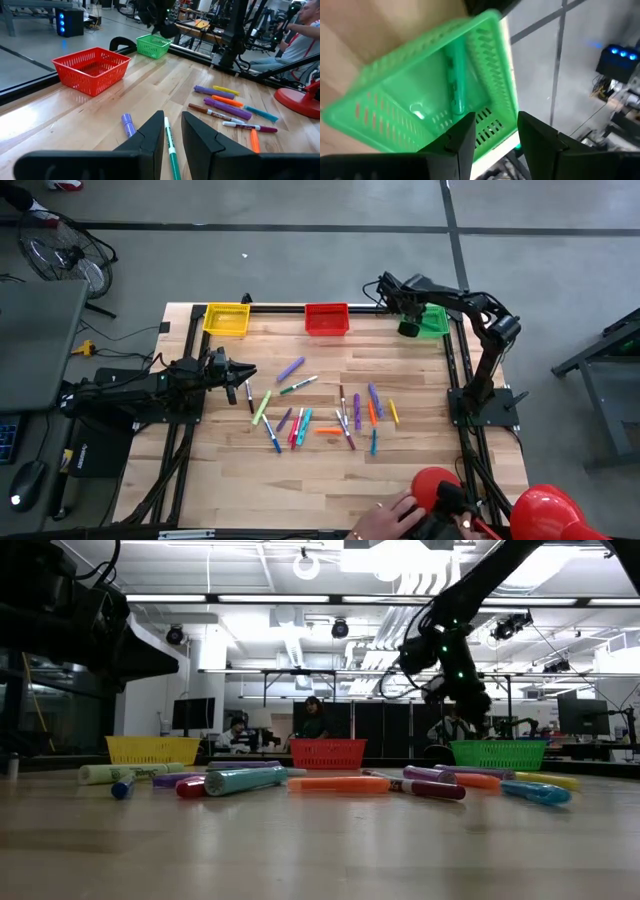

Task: Pick & Place Markers
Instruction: Put the violet highlighter into the green bin

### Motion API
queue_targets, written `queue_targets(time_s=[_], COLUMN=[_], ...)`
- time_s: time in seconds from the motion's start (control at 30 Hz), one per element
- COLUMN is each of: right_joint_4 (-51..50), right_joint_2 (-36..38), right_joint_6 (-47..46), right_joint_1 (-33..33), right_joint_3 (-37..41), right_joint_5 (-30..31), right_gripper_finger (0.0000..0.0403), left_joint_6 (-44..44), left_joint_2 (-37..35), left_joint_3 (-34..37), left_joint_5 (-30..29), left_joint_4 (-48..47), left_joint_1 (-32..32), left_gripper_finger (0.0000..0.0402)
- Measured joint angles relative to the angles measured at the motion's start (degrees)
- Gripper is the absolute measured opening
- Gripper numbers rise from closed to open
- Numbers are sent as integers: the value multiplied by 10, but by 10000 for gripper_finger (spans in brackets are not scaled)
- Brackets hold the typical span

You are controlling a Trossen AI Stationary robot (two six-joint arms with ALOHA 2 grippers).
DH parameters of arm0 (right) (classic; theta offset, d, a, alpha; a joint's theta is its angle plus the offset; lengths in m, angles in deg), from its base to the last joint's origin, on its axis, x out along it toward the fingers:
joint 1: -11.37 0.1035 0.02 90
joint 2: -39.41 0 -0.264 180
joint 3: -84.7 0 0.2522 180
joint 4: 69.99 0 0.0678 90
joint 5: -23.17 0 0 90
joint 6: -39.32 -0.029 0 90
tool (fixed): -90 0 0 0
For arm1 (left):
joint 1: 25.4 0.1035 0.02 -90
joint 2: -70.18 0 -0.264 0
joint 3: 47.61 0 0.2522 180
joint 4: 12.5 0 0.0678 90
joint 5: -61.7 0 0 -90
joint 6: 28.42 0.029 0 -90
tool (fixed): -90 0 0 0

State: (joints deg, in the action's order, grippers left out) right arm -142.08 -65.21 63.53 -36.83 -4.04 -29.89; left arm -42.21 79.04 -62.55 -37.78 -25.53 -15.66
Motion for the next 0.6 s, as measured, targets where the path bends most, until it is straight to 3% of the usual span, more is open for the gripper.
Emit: queue_targets(time_s=[0.13,0.4,0.6], right_joint_4=[-28,-117,-138], right_joint_2=[0,0,4], right_joint_6=[-61,-281,-373], right_joint_1=[14,44,72], right_joint_3=[-34,-103,-112], right_joint_5=[-31,-190,-286], right_gripper_finger=[136,136,136], left_joint_6=[0,0,0], left_joint_2=[0,0,0], left_joint_3=[0,0,0], left_joint_5=[0,0,0], left_joint_4=[0,0,0], left_joint_1=[0,0,0], left_gripper_finger=[64,64,64])
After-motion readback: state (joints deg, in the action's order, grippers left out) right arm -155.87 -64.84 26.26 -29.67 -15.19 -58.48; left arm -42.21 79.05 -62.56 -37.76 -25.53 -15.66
